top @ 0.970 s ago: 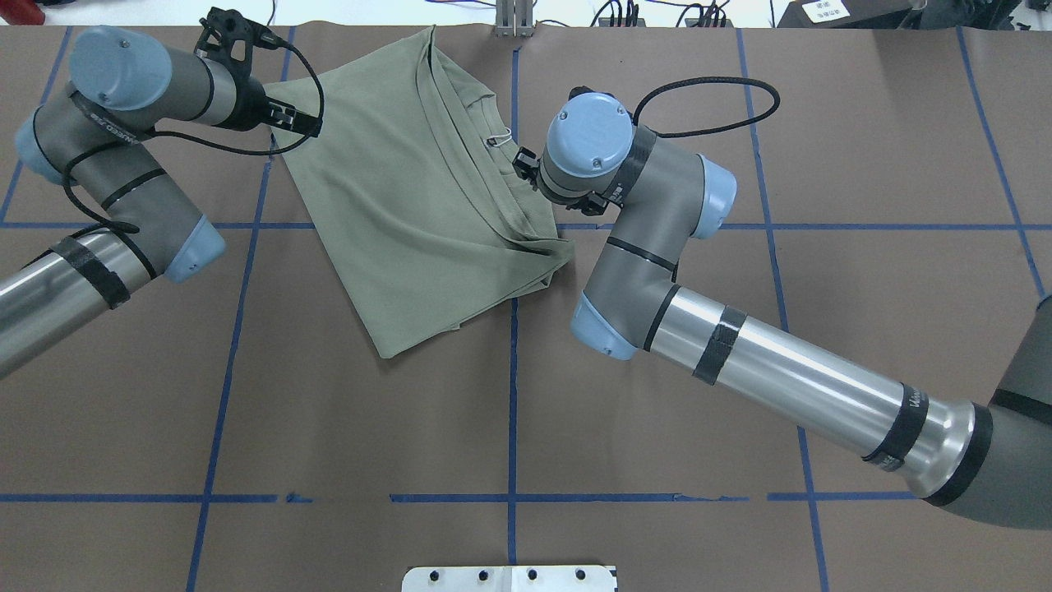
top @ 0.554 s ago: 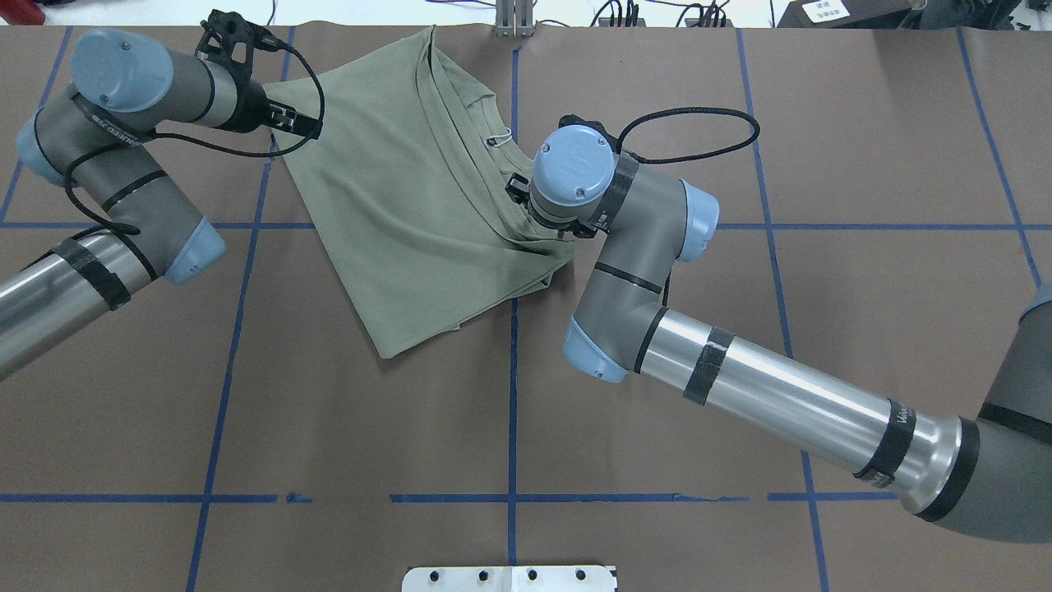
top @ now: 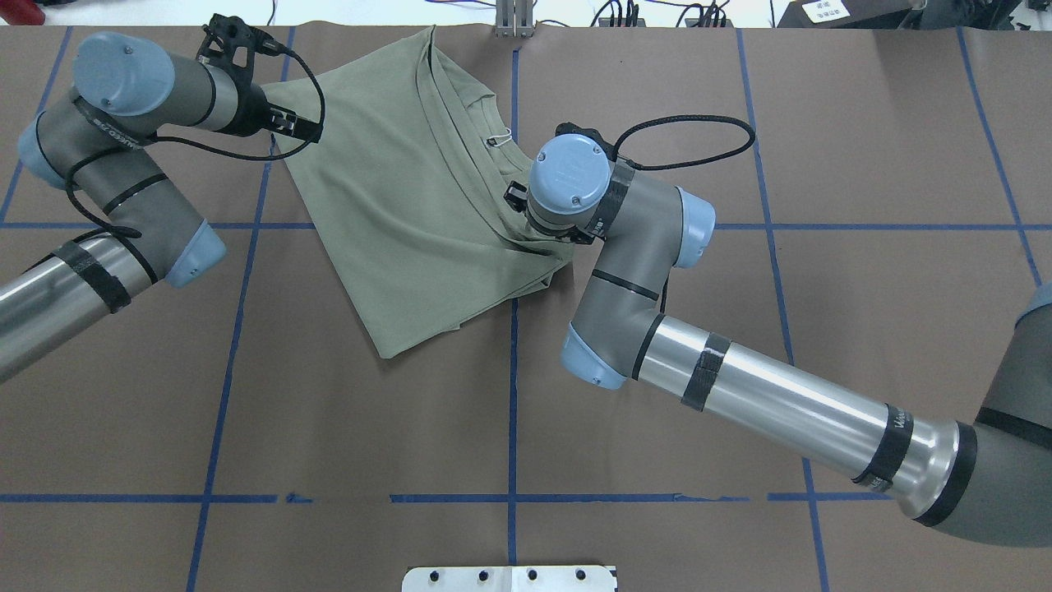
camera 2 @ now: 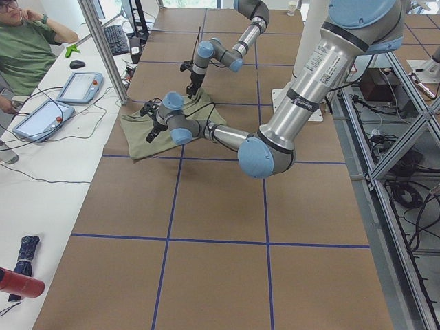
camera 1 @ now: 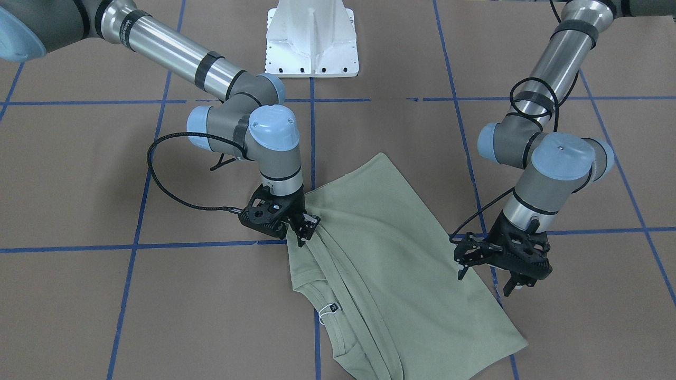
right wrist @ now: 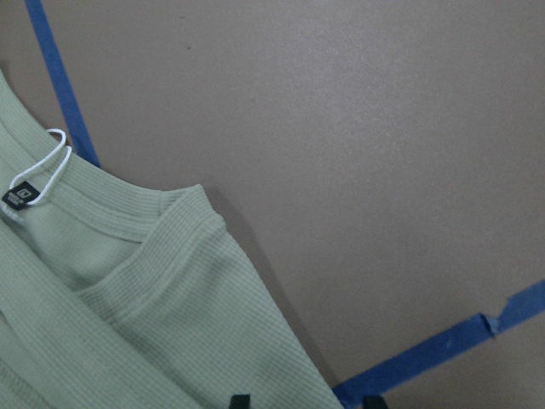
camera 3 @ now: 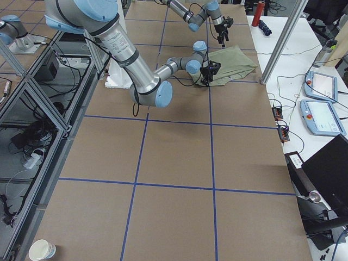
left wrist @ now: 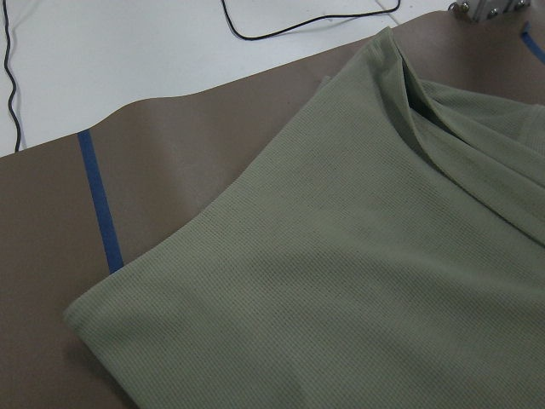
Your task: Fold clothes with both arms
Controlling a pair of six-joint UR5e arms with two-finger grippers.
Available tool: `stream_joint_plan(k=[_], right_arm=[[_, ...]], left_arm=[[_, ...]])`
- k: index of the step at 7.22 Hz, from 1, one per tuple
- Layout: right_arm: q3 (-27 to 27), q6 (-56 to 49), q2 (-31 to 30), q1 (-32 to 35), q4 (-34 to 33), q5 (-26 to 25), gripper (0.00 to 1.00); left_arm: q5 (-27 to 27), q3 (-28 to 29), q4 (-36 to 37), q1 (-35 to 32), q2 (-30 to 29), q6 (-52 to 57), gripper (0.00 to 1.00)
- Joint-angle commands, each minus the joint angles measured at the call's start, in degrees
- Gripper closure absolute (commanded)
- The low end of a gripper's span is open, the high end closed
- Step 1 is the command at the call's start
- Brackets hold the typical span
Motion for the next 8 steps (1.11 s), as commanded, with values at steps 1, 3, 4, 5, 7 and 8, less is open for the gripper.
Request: stream_joint_plan(k=[1,3,4,5,7,8], right_arm=[[0.1,-1.1,0.1,-0.1,-1.2,0.1,0.46],[0.2,-2.3,0.1,-0.1,-1.8,0.0,0.55],[0.3,-2.3,0.2,-0.1,-1.8,0.0,0.74],[0.2,-2.2,0.4,0.0,-2.0,0.0,1.0],[0.4,-2.2,1.1,0.0,-4.3,0.0,1.0],[2.5,-2.3,1.2,0.0,-6.7,0.1,1.0]], left_arm=[[0.0,0.1,0.0,0.2,0.2,0.0,0.0],[0.1,0.1,0.0,0.3,0.4,0.0,0.0],[0.2,0.0,0.0,0.4,0.5,0.0,0.0],[0.2,0.1,0.0,0.3,0.5,0.0,0.0],[0.2,0.0,0.0,0.4,0.5,0.0,0.0],[0.2,0.0,0.0,0.4,0.5,0.0,0.0]])
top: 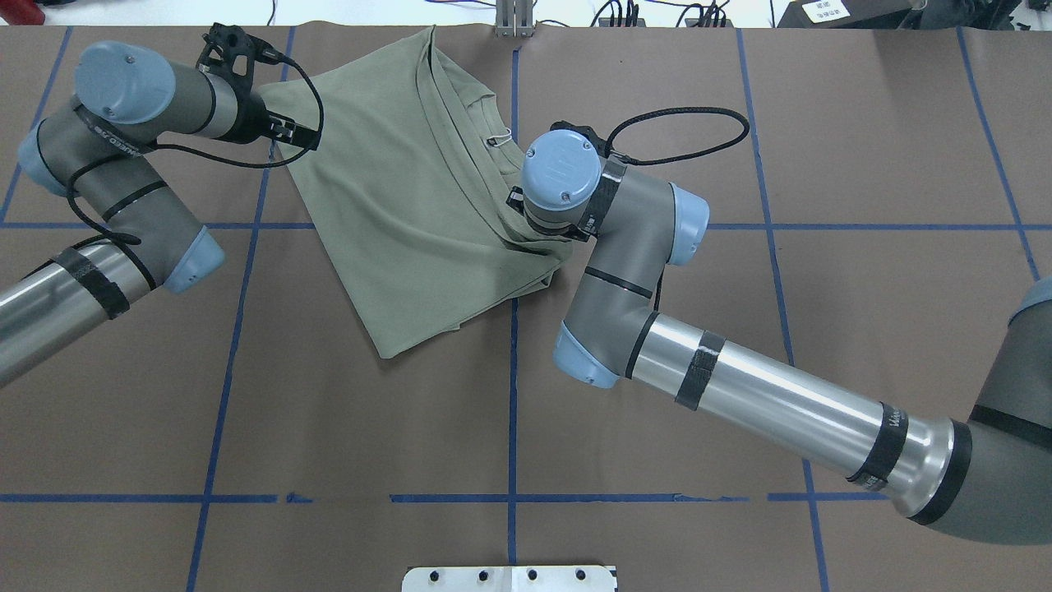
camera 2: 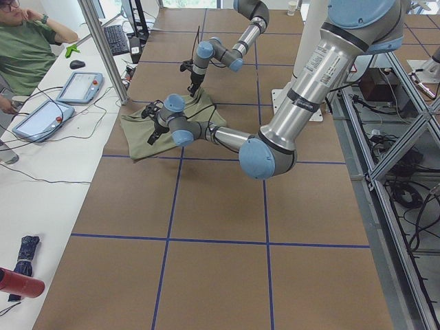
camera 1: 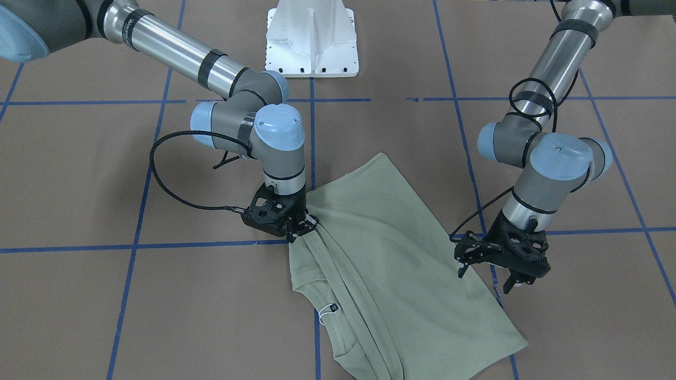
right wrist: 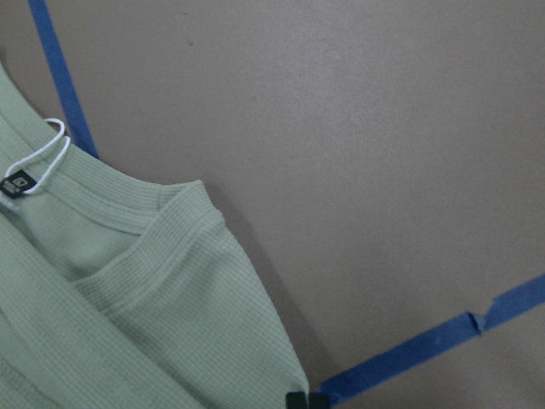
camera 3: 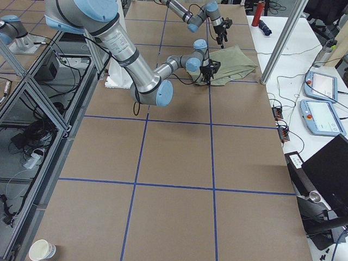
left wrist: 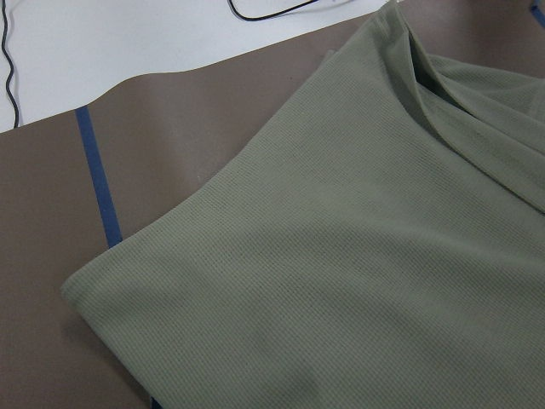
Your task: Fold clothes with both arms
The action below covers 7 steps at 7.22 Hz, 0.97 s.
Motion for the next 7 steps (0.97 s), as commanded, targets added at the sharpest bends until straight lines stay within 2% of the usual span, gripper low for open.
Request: stream_joint_plan(k=[1,3,4,5,7], right_arm=[[8.1,-0.1,-1.3,0.0,-8.8,0.4,1.0],[27.7,0.9,-12.6,-4.4,-16.9,-0.6,1.0],[36.2,1.2,-17.3,-8.9,-20.4,-5.1,1.0],[41.9,4.2,-20.5,-12.5,-22.8,-7.1,1.0],[44.8,7.3,-22.5,-17.6,-24.5,-11.4,1.0]], left_arm=[[0.0,-0.1,0.0,0.0,0.0,0.0,0.0],[0.0,-0.1,0.0,0.0,0.0,0.0,0.0],[0.0,-0.2,0.0,0.0,0.0,0.0,0.0],[0.0,-0.3,0.0,0.0,0.0,0.0,0.0],[0.0,-0.3,0.0,0.2,0.0,0.0,0.0]])
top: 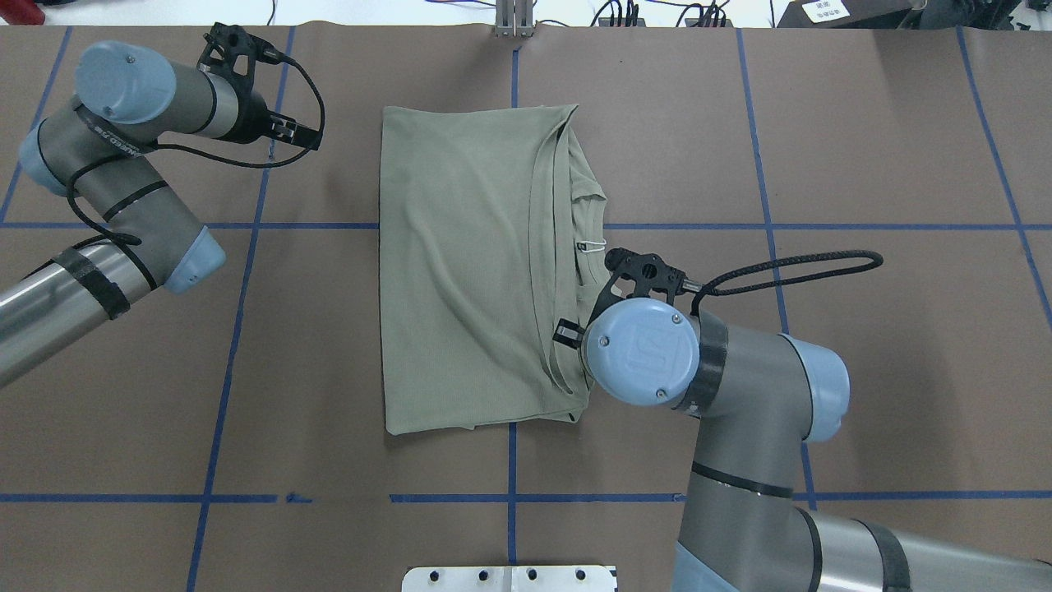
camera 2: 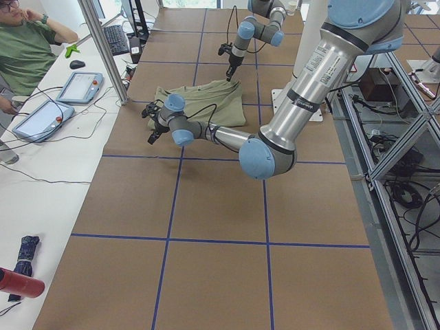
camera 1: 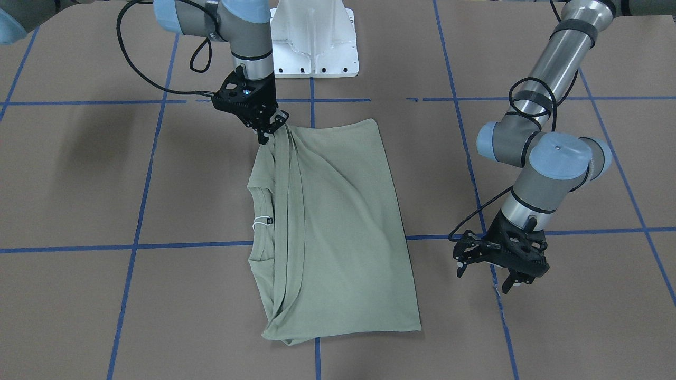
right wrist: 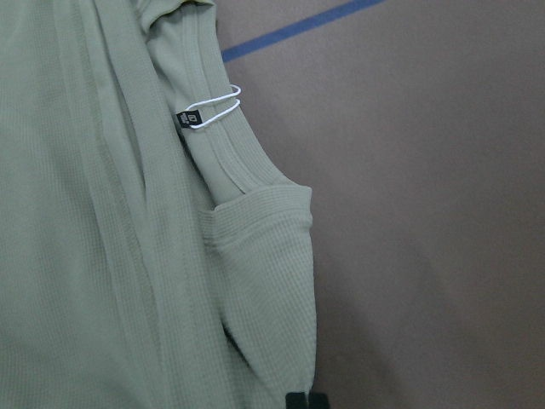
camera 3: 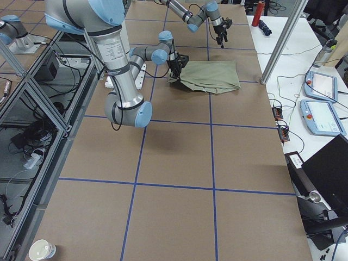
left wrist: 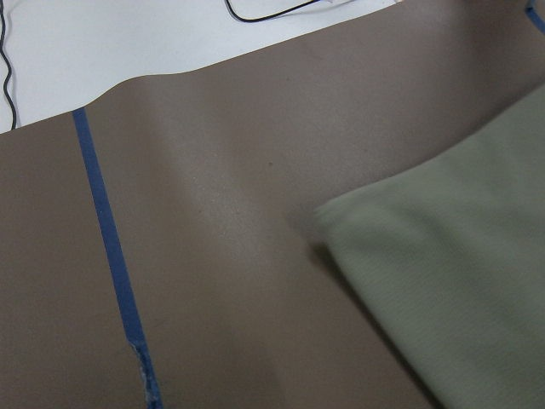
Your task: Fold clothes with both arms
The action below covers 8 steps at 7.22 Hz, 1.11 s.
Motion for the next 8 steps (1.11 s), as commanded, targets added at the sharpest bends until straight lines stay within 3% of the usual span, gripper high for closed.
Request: stream_joint_plan(k=[1,2,4,5,6,8], right_arm=[[2.0,0.7,-1.7,-2.8,-1.1,-2.6,0.28],[2.2,-1.7,-2.6,-2.2,-1.0,-2.1,0.0],[1.7,-16.1,-1.9,0.4,-0.8,0.0,0.0],[1.0,-17.5,0.0,0.6,-0.9,0.4,0.0],[-3.4,-18.9,4.3,0.6,-1.0,0.8,0.02],[-8.4,-30.7,7.0,0.6,-0.9,3.1,0.21]], left_arm=[[-0.1,0.0,0.0,0.1,0.0,0.0,0.0],[-0.1,0.0,0.0,0.1,0.0,-0.1,0.0],[-0.2,0.0,0.0,0.2,0.0,-0.1,0.0],[-0.2,0.0,0.0,0.2,0.0,-0.2,0.0],[-0.2,0.0,0.0,0.2,0.0,-0.3,0.0],[-0.2,-0.1,-0.1,0.3,0.0,-0.5,0.0]])
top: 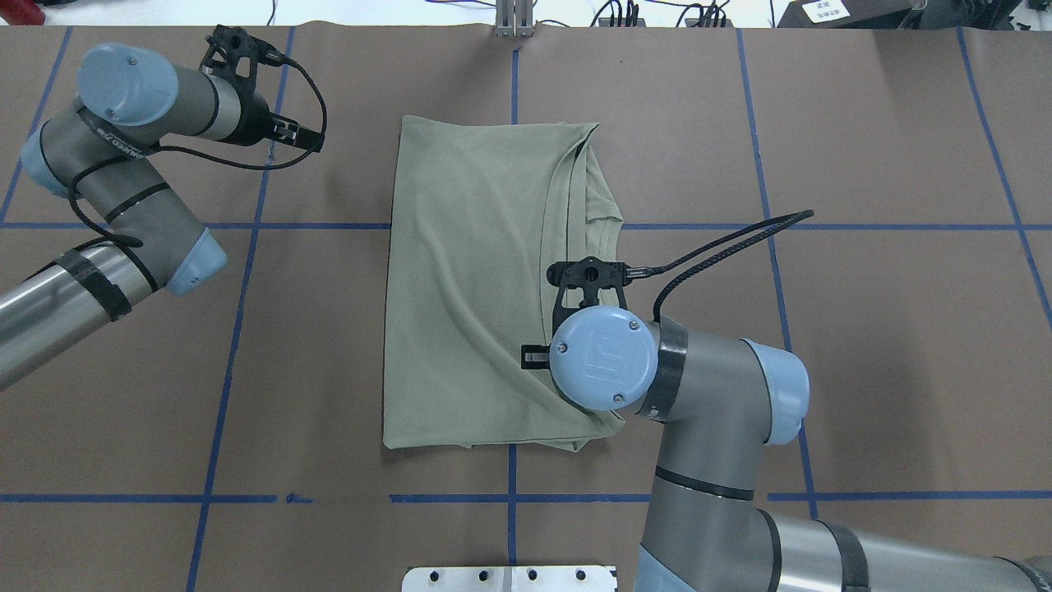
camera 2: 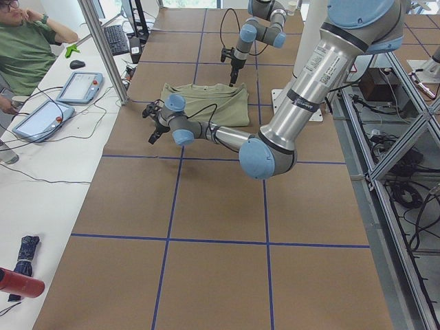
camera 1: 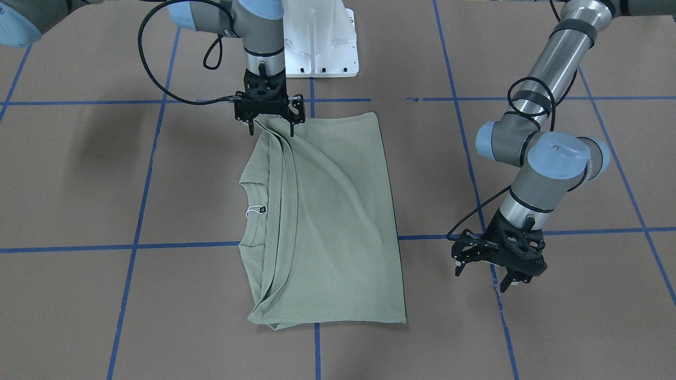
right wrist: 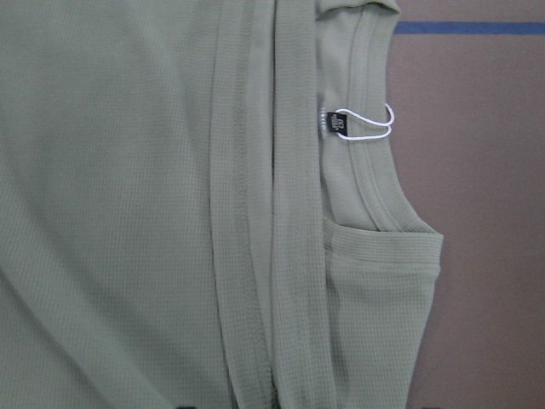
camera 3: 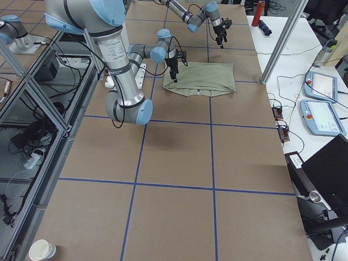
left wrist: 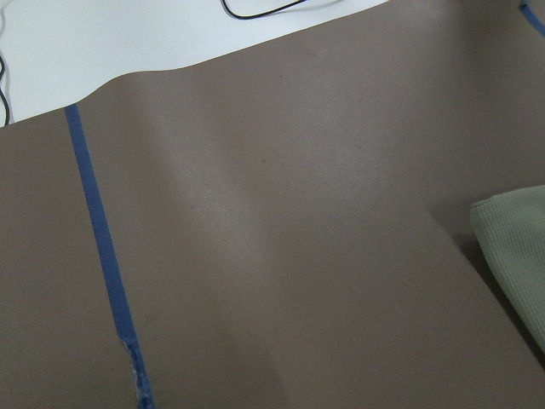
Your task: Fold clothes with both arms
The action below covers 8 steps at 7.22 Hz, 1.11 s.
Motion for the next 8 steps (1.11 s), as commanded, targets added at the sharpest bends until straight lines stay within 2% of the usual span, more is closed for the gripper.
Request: stream_joint_plan(k=[1,3,5,8], right_arm=[[-4.3,-11.7,2.3,0.0,0.0,1.0,0.27],[-7.4,-14.0,4.0,-0.3,0.0,1.2,0.42],[-8.6,-15.9,4.6,-0.7,0.0,1.3,0.45],[-8.6,-16.7,4.6,-0.9,-0.1,1.4,0.58]], left_arm=[[0.0,-0.1,-0.1,0.1,0.0,-0.2,0.0],[0.0,-0.1,-0.1,0.1,0.0,-0.2,0.0],[0.0,0.0,-1.0,0.1,0.5,-0.2,0.0],[0.0,0.0,-1.6,0.1,1.0,-0.2,0.0]])
